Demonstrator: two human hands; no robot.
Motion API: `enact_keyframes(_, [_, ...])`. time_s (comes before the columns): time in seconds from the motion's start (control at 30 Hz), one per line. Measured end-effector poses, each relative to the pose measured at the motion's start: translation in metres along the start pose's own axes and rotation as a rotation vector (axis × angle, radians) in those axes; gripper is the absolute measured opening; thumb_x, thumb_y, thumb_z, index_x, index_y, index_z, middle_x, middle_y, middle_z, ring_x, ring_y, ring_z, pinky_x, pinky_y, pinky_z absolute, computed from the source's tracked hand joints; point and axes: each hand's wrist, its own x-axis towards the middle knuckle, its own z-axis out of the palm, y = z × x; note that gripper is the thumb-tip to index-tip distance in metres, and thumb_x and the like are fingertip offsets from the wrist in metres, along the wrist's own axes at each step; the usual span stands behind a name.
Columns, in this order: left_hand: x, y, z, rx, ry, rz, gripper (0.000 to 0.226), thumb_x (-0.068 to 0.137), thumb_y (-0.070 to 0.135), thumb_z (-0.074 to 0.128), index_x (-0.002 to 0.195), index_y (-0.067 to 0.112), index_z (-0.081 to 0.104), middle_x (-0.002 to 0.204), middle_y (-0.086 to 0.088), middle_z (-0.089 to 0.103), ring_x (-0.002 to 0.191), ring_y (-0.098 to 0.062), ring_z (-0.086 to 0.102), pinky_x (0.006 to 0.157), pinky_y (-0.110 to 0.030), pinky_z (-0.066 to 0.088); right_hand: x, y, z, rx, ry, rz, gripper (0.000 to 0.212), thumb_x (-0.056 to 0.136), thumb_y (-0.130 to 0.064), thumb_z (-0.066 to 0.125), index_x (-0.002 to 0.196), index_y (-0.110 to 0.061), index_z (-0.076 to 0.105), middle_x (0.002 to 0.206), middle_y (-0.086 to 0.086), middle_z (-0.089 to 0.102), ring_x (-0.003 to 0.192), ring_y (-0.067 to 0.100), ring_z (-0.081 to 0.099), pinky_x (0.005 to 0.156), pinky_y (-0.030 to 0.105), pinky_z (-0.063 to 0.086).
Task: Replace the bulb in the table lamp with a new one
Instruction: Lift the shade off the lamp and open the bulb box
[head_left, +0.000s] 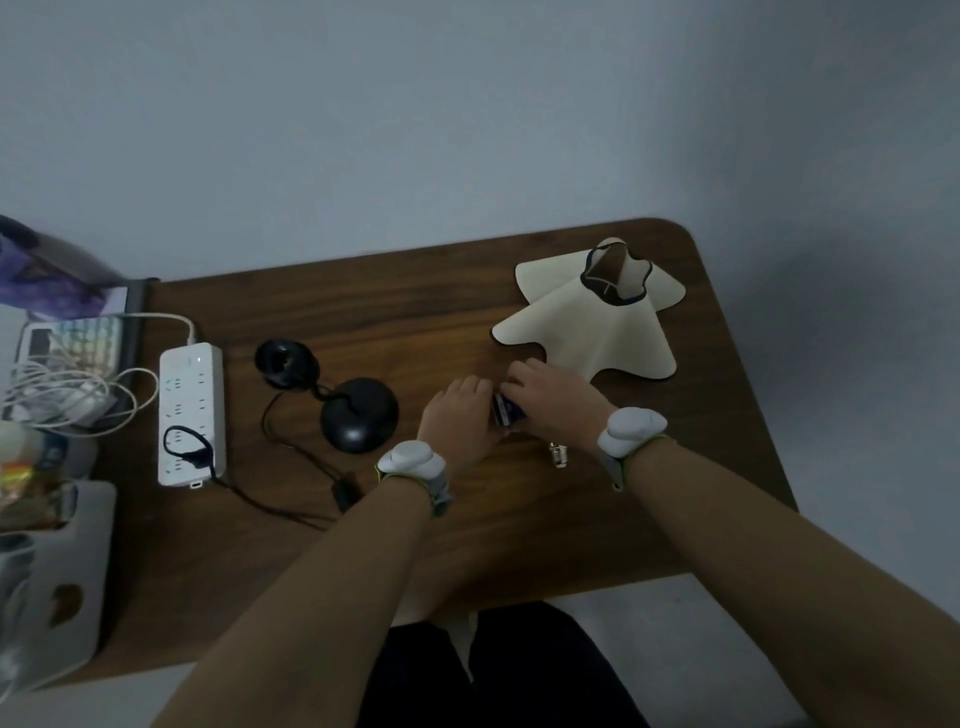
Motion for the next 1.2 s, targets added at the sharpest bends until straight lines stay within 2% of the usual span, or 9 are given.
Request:
enact_keyframes(0.17, [-0.003, -0.004, -0.001, -0.001, 0.051, -0.009, 0.048, 0.079, 0.055, 0.075, 0.104, 0.016, 0.066, 0.1, -0.002, 0.067, 0.09, -0.023, 0.064, 0.072, -0.035, 0.05, 0.003, -0.005, -0.004, 0.027, 0.016, 0.011, 0.038, 0.094, -0.046, 0.065, 0.115, -0.015, 0.063, 0.115, 0.005, 0.05, 0.101, 0.022, 0.049, 0.084, 0.034, 0.047])
enact_keyframes(0.4, [-0.003, -0.008, -0.005, -0.011, 0.082, -0.014, 0.044, 0.082, 0.053, 0.071, 0.105, 0.016, 0.069, 0.101, -0.003, 0.069, 0.091, -0.024, 0.066, 0.075, -0.034, 0.046, 0.006, -0.009, -0.008, 0.129, -0.041, 0.033, 0.039, 0.096, -0.037, 0.066, 0.128, -0.015, 0.058, 0.12, 0.005, 0.053, 0.106, 0.021, 0.055, 0.085, 0.033, 0.053])
enact_keyframes(0.6, [-0.007, -0.01, -0.006, -0.038, 0.111, -0.026, 0.04, 0.081, 0.045, 0.073, 0.104, 0.012, 0.07, 0.099, -0.007, 0.07, 0.09, -0.029, 0.067, 0.073, -0.038, 0.047, 0.01, -0.012, -0.007, 0.147, -0.057, 0.047, 0.041, 0.095, -0.037, 0.066, 0.129, -0.015, 0.058, 0.12, 0.004, 0.055, 0.105, 0.021, 0.058, 0.085, 0.034, 0.054])
enact_keyframes(0.7, [-0.009, -0.011, -0.003, -0.068, 0.117, -0.052, 0.04, 0.084, 0.045, 0.069, 0.108, 0.014, 0.07, 0.104, -0.005, 0.069, 0.094, -0.028, 0.067, 0.076, -0.039, 0.049, 0.011, -0.012, -0.007, 0.153, -0.072, 0.055, 0.044, 0.094, -0.037, 0.068, 0.13, -0.015, 0.058, 0.121, 0.005, 0.056, 0.105, 0.022, 0.058, 0.088, 0.037, 0.055])
enact_keyframes(0.9, [-0.011, -0.013, 0.0, -0.085, 0.098, -0.044, 0.042, 0.087, 0.048, 0.066, 0.115, 0.017, 0.069, 0.111, -0.002, 0.069, 0.097, -0.025, 0.067, 0.081, -0.039, 0.05, 0.008, -0.013, -0.003, 0.178, -0.073, 0.056, 0.046, 0.092, -0.036, 0.07, 0.131, -0.015, 0.057, 0.123, 0.004, 0.055, 0.105, 0.021, 0.059, 0.088, 0.035, 0.055])
enact_keyframes(0.97, [-0.012, -0.013, -0.002, -0.101, 0.115, -0.041, 0.037, 0.084, 0.041, 0.07, 0.11, 0.014, 0.071, 0.105, -0.005, 0.071, 0.091, -0.028, 0.068, 0.077, -0.042, 0.052, 0.009, -0.012, -0.004, 0.2, -0.075, 0.064, 0.043, 0.091, -0.037, 0.07, 0.127, -0.016, 0.058, 0.121, 0.003, 0.054, 0.103, 0.02, 0.059, 0.086, 0.033, 0.054])
enact_keyframes(1.07, [-0.015, -0.01, -0.003, -0.086, 0.216, -0.047, 0.021, 0.079, 0.029, 0.07, 0.09, 0.012, 0.073, 0.085, -0.006, 0.07, 0.071, -0.03, 0.067, 0.061, -0.041, 0.052, 0.009, -0.014, -0.006, 0.271, -0.044, 0.099, 0.039, 0.093, -0.047, 0.065, 0.119, -0.018, 0.059, 0.114, 0.001, 0.051, 0.094, 0.018, 0.058, 0.079, 0.033, 0.052])
enact_keyframes(1.2, [-0.017, -0.011, 0.001, -0.028, 0.283, -0.049, 0.017, 0.077, 0.032, 0.072, 0.078, 0.015, 0.069, 0.073, -0.002, 0.065, 0.059, -0.026, 0.062, 0.054, -0.039, 0.048, 0.016, -0.02, -0.007, 0.258, -0.047, 0.219, 0.043, 0.097, -0.05, 0.056, 0.121, -0.014, 0.056, 0.119, 0.007, 0.051, 0.094, 0.028, 0.061, 0.079, 0.042, 0.054])
